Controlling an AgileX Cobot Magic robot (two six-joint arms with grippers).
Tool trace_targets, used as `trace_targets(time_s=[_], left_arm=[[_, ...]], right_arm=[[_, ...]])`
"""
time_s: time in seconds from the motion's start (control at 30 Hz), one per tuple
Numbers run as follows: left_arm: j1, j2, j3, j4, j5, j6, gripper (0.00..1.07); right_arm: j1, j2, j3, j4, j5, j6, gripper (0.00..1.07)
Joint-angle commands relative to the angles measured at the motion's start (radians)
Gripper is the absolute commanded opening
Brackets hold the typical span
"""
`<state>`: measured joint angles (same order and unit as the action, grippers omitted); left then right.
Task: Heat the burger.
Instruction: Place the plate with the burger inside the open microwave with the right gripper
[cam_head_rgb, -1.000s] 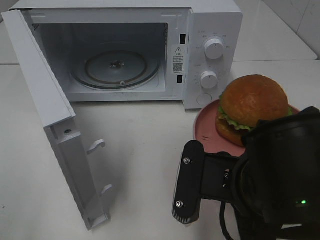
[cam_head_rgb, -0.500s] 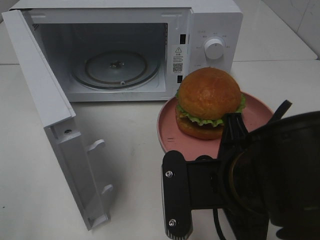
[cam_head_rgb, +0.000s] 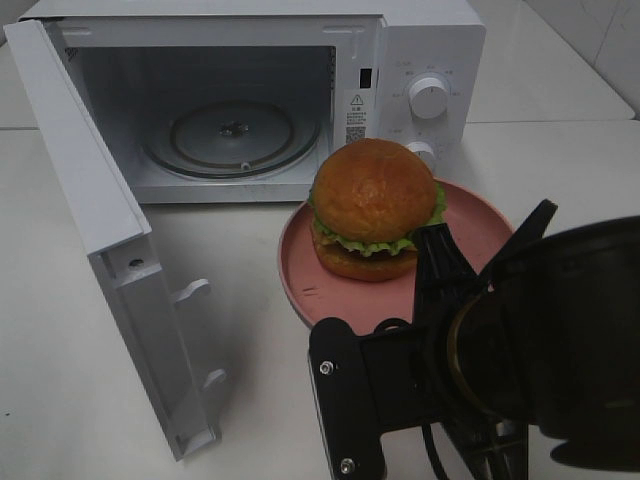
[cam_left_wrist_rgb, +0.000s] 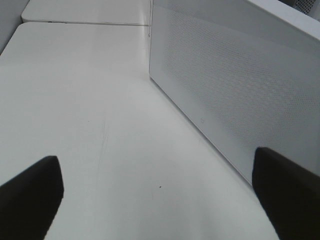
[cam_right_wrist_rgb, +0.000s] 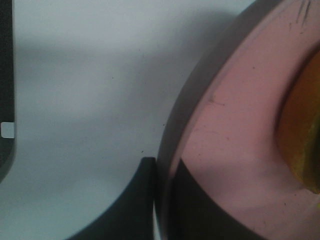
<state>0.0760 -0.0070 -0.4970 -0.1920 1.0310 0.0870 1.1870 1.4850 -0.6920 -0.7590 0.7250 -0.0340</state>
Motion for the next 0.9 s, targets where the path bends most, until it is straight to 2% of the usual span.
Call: trace_targets(time_s=[0.03, 0.47, 0.63, 0.7, 0.9], left_arm=[[0.001, -0.022, 0.001, 0.001, -0.006, 0.002, 0.98], [0.001, -0.022, 0.001, 0.001, -0.006, 0.002, 0.98], [0.001, -0.022, 0.001, 0.001, -0.006, 0.002, 0.98], [0.001, -0.022, 0.001, 0.001, -0.006, 0.002, 0.98], [0.001, -0.022, 0.001, 0.001, -0.006, 0.002, 0.98]], right_arm=[[-0.030, -0.018, 0.000, -0.056, -0.034, -0.055, 0.00], [-0.208, -0.021, 0.000, -0.007, -0.229, -0.386, 0.00], [-0.284, -0.021, 0.000, 0.100, -0.287, -0.575, 0.00], [-0.341, -0.021, 0.000, 0.204, -0.322, -0.765, 0.00], [-0.389, -0.021, -0.010, 0.307, -0.335, -0.933, 0.00]])
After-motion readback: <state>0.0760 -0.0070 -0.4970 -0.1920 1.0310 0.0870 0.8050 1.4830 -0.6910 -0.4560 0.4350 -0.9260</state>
